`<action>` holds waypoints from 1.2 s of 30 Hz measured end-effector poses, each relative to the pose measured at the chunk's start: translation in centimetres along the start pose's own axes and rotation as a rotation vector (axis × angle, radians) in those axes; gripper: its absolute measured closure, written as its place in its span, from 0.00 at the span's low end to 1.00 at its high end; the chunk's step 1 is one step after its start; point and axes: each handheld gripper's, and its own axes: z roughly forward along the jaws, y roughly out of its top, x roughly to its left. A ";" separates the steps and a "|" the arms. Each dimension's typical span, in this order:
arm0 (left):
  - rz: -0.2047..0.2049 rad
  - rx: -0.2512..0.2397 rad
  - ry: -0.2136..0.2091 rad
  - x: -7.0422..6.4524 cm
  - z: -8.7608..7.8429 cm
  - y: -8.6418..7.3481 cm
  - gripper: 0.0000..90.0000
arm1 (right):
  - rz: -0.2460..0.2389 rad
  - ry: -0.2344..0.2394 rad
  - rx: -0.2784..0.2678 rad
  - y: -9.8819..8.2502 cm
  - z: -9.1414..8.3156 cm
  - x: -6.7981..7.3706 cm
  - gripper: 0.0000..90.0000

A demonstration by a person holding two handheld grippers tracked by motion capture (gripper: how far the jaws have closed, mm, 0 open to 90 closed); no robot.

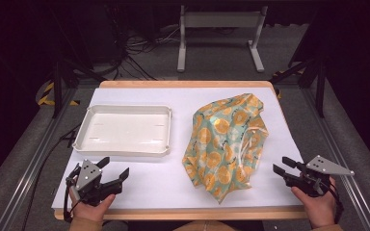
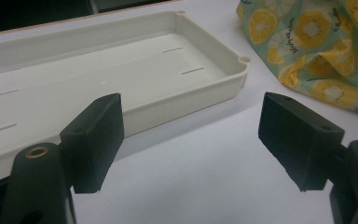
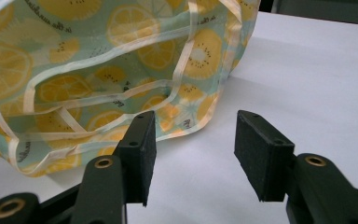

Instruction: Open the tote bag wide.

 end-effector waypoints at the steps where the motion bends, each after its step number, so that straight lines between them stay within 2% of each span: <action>1: 0.003 0.000 0.000 0.0 0.0 0.0 0.26 | 0.006 0.007 -0.006 0.0 0.0 0.0 0.55; 4: 0.001 -0.001 0.004 -0.1 -0.1 0.0 0.26 | -0.006 0.018 -0.006 0.0 0.1 0.1 0.54; 8: 0.004 0.005 0.003 0.0 0.1 0.0 0.26 | -0.042 0.009 -0.012 0.3 0.0 0.3 0.53; 14: 0.007 0.008 -0.003 -0.1 0.5 0.1 0.26 | -0.010 0.049 -0.025 1.0 -0.2 0.1 0.55; 19: 0.012 0.008 -0.005 -0.4 0.5 0.1 0.26 | 0.006 0.073 -0.027 1.9 -0.1 0.2 0.51; 21: 0.018 0.007 -0.004 -0.5 0.5 0.1 0.26 | 0.031 0.128 -0.003 2.9 0.6 -0.3 0.44; 26: 0.018 0.017 -0.001 -0.5 0.6 0.0 0.25 | 0.052 0.145 0.020 3.8 1.9 -1.1 0.41; 30: 0.018 0.017 -0.001 -0.5 0.6 0.0 0.26 | 0.068 0.123 0.060 4.2 3.8 -1.8 0.39; 34: 0.024 0.020 -0.003 -0.5 0.7 0.0 0.26 | 0.086 0.129 0.096 4.1 5.2 -2.4 0.40; 36: 0.024 0.021 -0.002 -0.5 0.7 0.0 0.26 | 0.089 0.115 0.117 4.0 5.8 -2.6 0.42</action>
